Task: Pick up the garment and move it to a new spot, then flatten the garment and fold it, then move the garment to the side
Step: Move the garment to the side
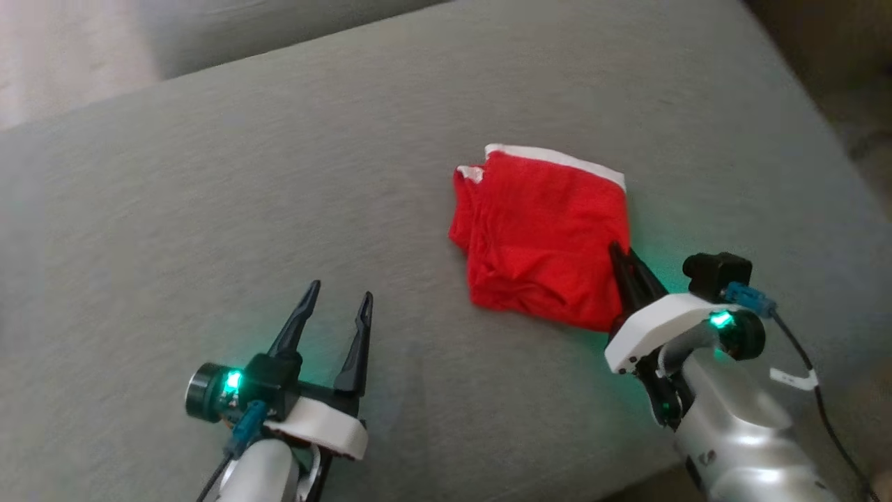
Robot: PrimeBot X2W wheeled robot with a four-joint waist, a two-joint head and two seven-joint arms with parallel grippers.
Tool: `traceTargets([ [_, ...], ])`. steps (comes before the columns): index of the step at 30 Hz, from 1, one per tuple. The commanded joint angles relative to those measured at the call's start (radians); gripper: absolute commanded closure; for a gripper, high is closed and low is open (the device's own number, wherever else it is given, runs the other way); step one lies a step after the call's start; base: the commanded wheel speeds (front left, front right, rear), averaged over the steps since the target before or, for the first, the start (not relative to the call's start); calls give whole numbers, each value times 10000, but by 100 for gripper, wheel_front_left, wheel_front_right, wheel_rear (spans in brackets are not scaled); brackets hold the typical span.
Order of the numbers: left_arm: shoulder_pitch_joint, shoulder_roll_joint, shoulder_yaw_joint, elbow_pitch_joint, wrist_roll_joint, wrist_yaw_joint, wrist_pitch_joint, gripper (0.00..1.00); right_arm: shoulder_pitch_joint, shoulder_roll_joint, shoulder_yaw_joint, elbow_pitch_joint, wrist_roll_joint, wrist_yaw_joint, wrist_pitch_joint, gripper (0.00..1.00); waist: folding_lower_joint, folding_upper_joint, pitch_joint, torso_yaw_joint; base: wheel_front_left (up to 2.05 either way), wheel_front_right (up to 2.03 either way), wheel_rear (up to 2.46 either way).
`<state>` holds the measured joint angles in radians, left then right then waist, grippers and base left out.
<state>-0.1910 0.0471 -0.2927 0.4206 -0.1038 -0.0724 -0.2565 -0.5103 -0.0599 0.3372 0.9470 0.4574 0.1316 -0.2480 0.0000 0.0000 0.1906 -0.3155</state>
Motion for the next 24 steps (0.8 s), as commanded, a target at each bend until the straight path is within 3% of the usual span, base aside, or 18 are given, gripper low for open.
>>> traceTargets([
  [1, -302, 32, 227, -273, 117, -59, -53, 0, 59, 97, 262, -326, 86, -9, -136, 100, 0, 0, 91, -1352, 0, 0, 0],
  [5, -334, 32, 136, -238, 177, -125, -53, 0, 167, 97, 473, -480, 223, -9, -136, 100, 0, 0, 198, -1814, 0, 0, 0],
  [9, -324, 32, 113, -119, 135, -171, -53, 0, 90, 97, 365, -469, 95, -9, -137, 100, 0, 0, 334, -1857, 0, 0, 0],
  [18, -456, 37, 32, 67, 269, -255, -53, 0, -831, 62, -846, -35, -1211, -9, -137, 100, 0, 0, 834, -1014, 0, 0, 0],
  [24, -495, 90, 137, 92, 374, -300, -53, 0, -2258, -665, -1968, 552, -2350, -9, -137, 100, 0, 0, 1331, -299, 0, 0, 0],
])
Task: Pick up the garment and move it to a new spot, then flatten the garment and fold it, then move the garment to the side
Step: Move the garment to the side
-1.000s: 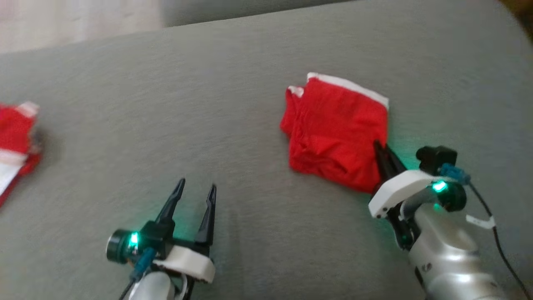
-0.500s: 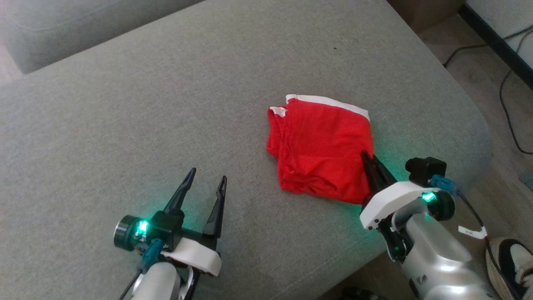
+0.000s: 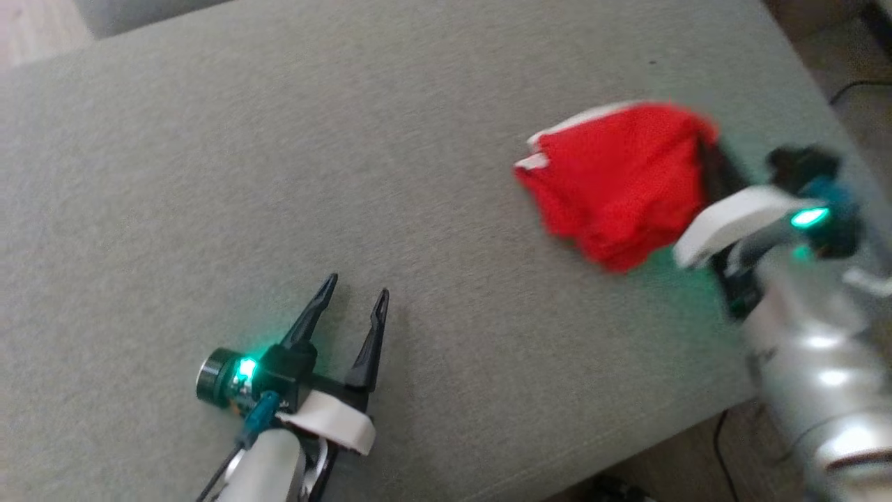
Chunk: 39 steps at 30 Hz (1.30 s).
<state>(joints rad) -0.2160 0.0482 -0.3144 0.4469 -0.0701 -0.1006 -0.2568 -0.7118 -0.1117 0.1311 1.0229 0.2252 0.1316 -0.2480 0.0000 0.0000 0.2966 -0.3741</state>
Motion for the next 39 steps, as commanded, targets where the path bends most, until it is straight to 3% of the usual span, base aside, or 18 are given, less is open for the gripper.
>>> traceTargets([
  [1, -262, 89, 379, -181, 50, -21, -49, 0, -510, -331, -145, -48, -163, -9, -119, 100, 0, 0, 364, 390, 0, 0, 0],
  [8, -564, 133, 432, -279, 166, -69, -49, 0, -1997, -1760, -1653, 1022, -1436, -9, 173, 100, 0, 0, 916, 1132, 0, 0, 0],
  [14, -788, 173, 604, -305, 205, -44, -49, 0, -2671, -2600, -3104, 1430, -2589, -9, 279, 100, 0, 0, 1190, 1484, 0, 0, 0],
  [15, -816, 184, 638, -315, 213, -35, -49, 0, -2738, -2667, -3377, 1401, -2797, -9, 242, 35, 0, 0, 1217, 1513, 0, 0, 0],
  [16, -839, 193, 677, -323, 215, -26, -49, 0, -2792, -2700, -3644, 1337, -3017, -9, 195, 0, 0, 0, 1239, 1534, 0, 0, 0],
  [21, -891, 209, 856, -341, 204, 15, -49, 0, -2765, -2363, -5011, 562, -4063, -9, -64, 0, 0, 0, 1205, 1588, 0, 0, 0],
  [26, -770, 182, 1136, -372, 87, 175, -49, 0, -2519, -1246, -5291, -791, -4398, -9, -130, 0, 0, 0, 878, 1664, 0, 0, 0],
  [28, -662, 169, 1543, -488, -76, 372, -49, 0, -1946, -426, -4725, -1913, -4039, -9, -133, 0, 0, 0, 605, 1755, 0, 0, 0],
  [31, -524, 216, 1946, -578, -156, 481, -49, 0, -1148, 149, -3976, -2922, -3471, -9, -135, 0, 0, 0, 317, 1904, 0, 0, 0],
  [39, -110, 265, 2877, -732, -289, 710, -49, 0, 735, 565, -1607, -4040, -1939, -9, -136, 0, 0, 0, -254, 2327, 0, 0, 0],
])
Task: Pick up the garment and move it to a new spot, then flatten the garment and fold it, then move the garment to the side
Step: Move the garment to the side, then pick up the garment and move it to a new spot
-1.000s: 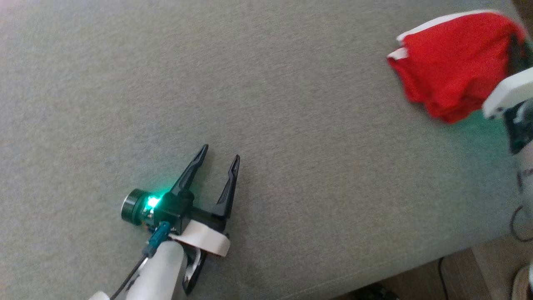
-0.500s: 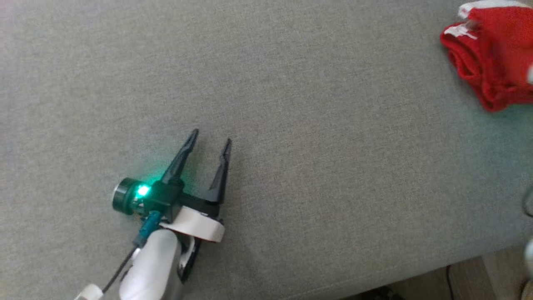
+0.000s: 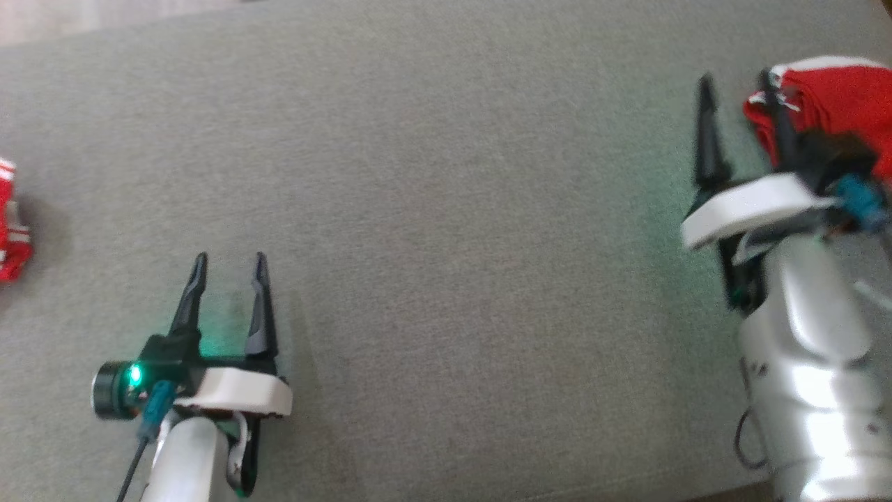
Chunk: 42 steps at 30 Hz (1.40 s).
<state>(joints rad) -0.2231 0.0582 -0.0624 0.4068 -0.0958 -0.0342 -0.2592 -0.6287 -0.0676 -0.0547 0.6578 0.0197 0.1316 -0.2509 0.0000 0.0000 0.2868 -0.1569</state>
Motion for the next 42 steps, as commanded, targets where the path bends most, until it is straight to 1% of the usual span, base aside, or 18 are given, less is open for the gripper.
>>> traceTargets([
  [1, 19, 160, 466, -332, -46, 58, -26, 0, 178, 139, 494, -479, 290, -9, -107, 0, 0, 0, -229, 229, 0, 0, 0],
  [6, 271, 106, 806, -315, -46, 21, -26, 0, 1419, 168, 1524, -561, 970, -9, -108, 0, 0, 0, -576, 555, 0, 0, 0],
  [8, 384, 82, 884, -280, -18, -4, -26, 0, 1799, 169, 1740, -571, 1198, -9, -108, 0, 0, 0, -688, 635, 0, 0, 0],
  [13, 653, 17, 1042, -246, 14, 14, -26, 0, 2425, 171, 1964, -656, 1576, -9, -108, 0, 0, 0, -940, 706, 0, 0, 0],
  [20, 904, -46, 1113, -237, 10, 40, -26, 0, 2666, 172, 2066, -716, 1763, -9, -108, 0, 0, 0, -1183, 766, 0, 0, 0],
  [25, 859, -68, 1055, -218, -41, 67, -26, 0, 2627, 173, 2124, -659, 1748, -9, -108, 0, 0, 0, -1108, 1097, 0, 0, 0],
  [30, 747, -76, 921, -132, -276, 123, -26, 0, 2614, 173, 2209, -559, 1719, -9, -108, 0, 0, 0, -1033, 1932, 0, 0, 0],
  [37, 899, -78, 837, 30, -671, 271, -26, 0, 2619, 173, 2612, -320, 1795, -9, -108, 0, 0, 0, -1041, 3667, 0, 0, 0],
  [38, 899, -78, 837, 30, -671, 271, -26, 0, 2619, 173, 2612, -320, 1795, -9, -108, 0, 0, 0, -1041, 3667, 0, 0, 0],
  [42, 1090, -78, 915, 69, -805, 319, -26, 0, 2586, 173, 2928, -109, 1952, -9, -108, 0, 0, 0, -1079, 4562, 0, 0, 0],
])
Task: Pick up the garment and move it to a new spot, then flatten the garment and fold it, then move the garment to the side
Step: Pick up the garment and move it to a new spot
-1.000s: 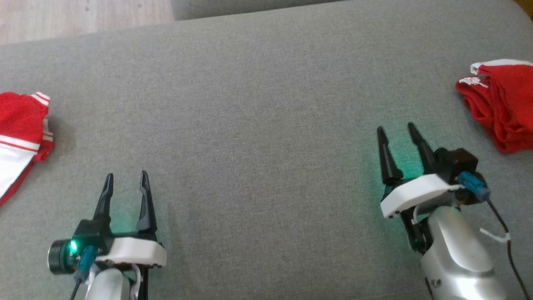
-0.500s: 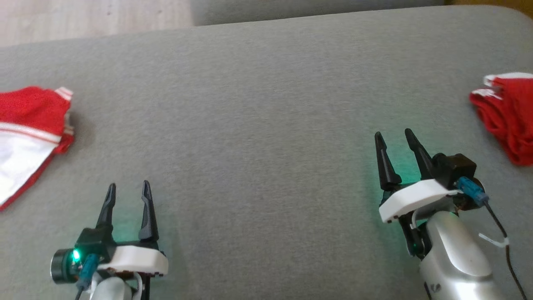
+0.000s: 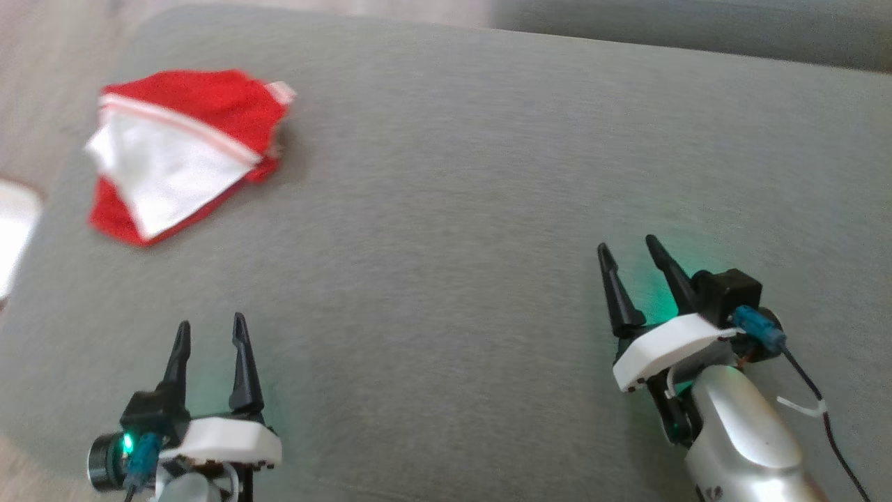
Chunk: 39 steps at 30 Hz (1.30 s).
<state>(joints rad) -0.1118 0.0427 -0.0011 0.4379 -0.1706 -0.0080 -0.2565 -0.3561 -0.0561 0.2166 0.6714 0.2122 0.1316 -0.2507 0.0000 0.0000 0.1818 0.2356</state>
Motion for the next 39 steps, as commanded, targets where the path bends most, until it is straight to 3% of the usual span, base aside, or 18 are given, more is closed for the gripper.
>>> traceTargets([
  [1, 31, 77, 330, -247, -64, 58, -53, 0, -151, 58, 295, -199, 80, -9, -110, 0, 0, 0, -28, 811, 0, 0, 0],
  [6, 83, 77, 460, -121, -398, -298, -53, 0, -272, 58, 637, -47, 255, -9, -110, 0, 0, 0, 15, 1316, 0, 0, 0],
  [12, -547, 252, 1005, -442, -294, -698, -53, 0, -379, 58, 736, -20, 243, -9, -110, 0, 0, 0, 190, 1293, 0, 0, 0],
  [19, -2391, 1596, 1488, -665, -158, -1045, -53, 0, -737, 58, 570, -328, -95, -9, -110, 0, 0, 0, 898, 803, 0, 0, 0],
  [26, -4778, 3099, 891, 519, -418, -1207, 359, 0, -1204, 58, 443, -879, -466, -9, -110, 0, 0, 0, 1922, 249, 0, 0, 0],
  [31, -6004, 3734, 97, 1682, -1062, -1222, 942, 0, -1554, 40, 342, -1508, -645, -9, -111, 0, 0, 0, 2632, -105, 0, 0, 0],
  [39, -7149, 4532, 246, 4205, -1558, -999, 1488, 0, -1919, -88, 258, -2448, -799, -9, -111, 0, 0, 0, 3472, -758, 0, 0, 0],
])
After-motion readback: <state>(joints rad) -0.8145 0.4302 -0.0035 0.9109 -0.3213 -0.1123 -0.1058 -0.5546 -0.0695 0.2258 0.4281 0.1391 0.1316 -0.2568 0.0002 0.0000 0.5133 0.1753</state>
